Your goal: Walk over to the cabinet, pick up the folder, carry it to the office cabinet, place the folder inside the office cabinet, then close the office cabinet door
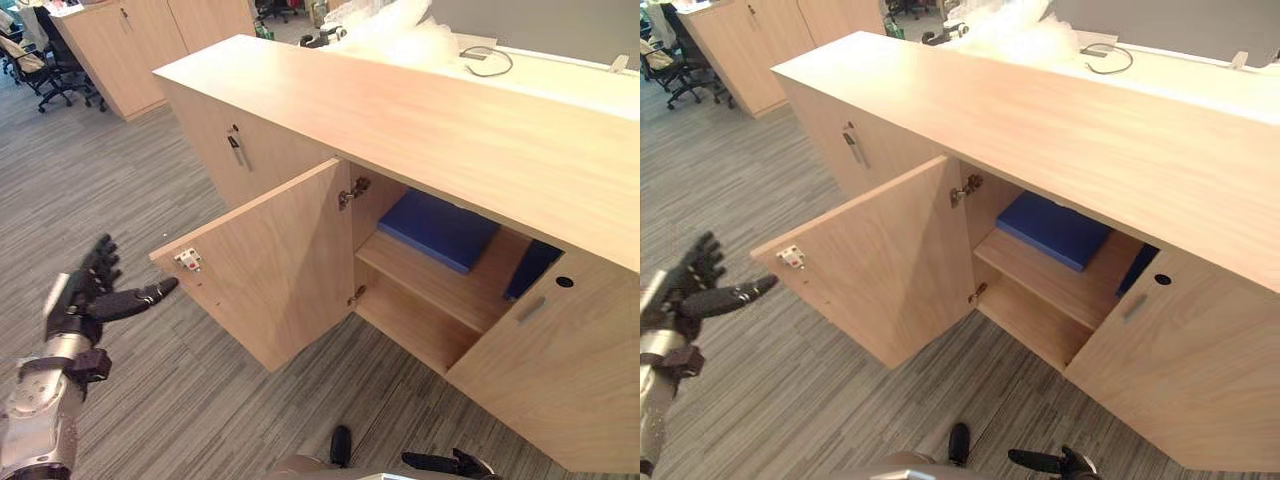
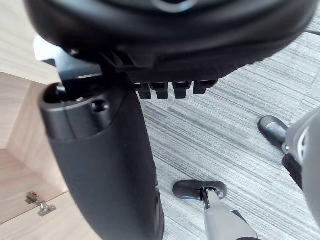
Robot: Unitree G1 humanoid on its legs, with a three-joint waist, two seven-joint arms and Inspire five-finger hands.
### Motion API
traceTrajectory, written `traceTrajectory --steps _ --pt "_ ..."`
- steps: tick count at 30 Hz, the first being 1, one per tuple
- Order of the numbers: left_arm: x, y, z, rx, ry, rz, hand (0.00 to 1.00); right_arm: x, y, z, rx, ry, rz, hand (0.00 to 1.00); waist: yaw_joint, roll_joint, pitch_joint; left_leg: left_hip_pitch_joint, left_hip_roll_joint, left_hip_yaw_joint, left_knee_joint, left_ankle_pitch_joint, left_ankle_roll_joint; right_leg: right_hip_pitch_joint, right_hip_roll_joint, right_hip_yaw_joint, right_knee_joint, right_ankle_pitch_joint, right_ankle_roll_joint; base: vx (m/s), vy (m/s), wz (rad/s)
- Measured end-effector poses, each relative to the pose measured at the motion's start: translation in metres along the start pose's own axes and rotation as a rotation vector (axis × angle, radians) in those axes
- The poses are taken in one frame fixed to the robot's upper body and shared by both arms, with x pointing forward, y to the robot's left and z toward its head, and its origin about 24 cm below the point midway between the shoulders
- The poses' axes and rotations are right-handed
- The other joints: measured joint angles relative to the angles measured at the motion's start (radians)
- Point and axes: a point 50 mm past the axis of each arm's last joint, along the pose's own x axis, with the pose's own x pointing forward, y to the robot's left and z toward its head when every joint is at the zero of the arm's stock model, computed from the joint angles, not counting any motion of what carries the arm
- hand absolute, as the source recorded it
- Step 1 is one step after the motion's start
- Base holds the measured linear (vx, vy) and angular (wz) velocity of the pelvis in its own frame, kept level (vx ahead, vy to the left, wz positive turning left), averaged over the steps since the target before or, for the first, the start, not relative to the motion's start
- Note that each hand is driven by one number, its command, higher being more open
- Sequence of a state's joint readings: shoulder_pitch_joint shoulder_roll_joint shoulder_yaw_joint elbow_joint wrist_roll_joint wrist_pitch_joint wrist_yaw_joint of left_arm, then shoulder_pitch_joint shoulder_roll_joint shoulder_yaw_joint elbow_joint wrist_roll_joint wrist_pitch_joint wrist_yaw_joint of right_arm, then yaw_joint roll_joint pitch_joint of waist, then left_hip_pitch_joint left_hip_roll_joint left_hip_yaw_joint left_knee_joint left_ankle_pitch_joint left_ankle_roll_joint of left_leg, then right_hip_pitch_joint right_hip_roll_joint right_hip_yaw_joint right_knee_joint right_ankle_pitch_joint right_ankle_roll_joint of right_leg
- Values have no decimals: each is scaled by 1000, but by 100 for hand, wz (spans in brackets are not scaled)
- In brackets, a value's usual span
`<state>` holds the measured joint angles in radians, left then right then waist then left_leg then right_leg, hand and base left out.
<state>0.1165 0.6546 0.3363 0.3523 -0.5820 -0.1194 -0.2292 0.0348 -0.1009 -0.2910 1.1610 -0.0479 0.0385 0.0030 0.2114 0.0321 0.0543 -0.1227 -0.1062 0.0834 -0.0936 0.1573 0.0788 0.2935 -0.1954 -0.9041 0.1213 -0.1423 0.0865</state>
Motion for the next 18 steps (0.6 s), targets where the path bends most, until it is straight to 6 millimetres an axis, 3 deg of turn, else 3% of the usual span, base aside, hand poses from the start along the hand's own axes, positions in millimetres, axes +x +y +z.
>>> traceTrajectory --steps 7,15,18 --pt "14 -4 -26 -50 148 27 100 0 11 5 7 -16 26 100 1 -18 5 3 10 6 -1 -6 -9 8 16 0 -24 0 0 -55 -24 -4" --pt "50 -6 -1 4 120 77 100 1 14 12 17 -25 33 100 -10 -42 44 8 8 10 -1 -9 -8 9 11 2 -21 1 1 -30 1 -1" --pt "54 -10 -2 15 132 64 100 2 18 20 18 -37 43 100 -24 -44 52 27 7 19 -1 -9 -5 22 5 8 -19 2 2 -15 3 -9"
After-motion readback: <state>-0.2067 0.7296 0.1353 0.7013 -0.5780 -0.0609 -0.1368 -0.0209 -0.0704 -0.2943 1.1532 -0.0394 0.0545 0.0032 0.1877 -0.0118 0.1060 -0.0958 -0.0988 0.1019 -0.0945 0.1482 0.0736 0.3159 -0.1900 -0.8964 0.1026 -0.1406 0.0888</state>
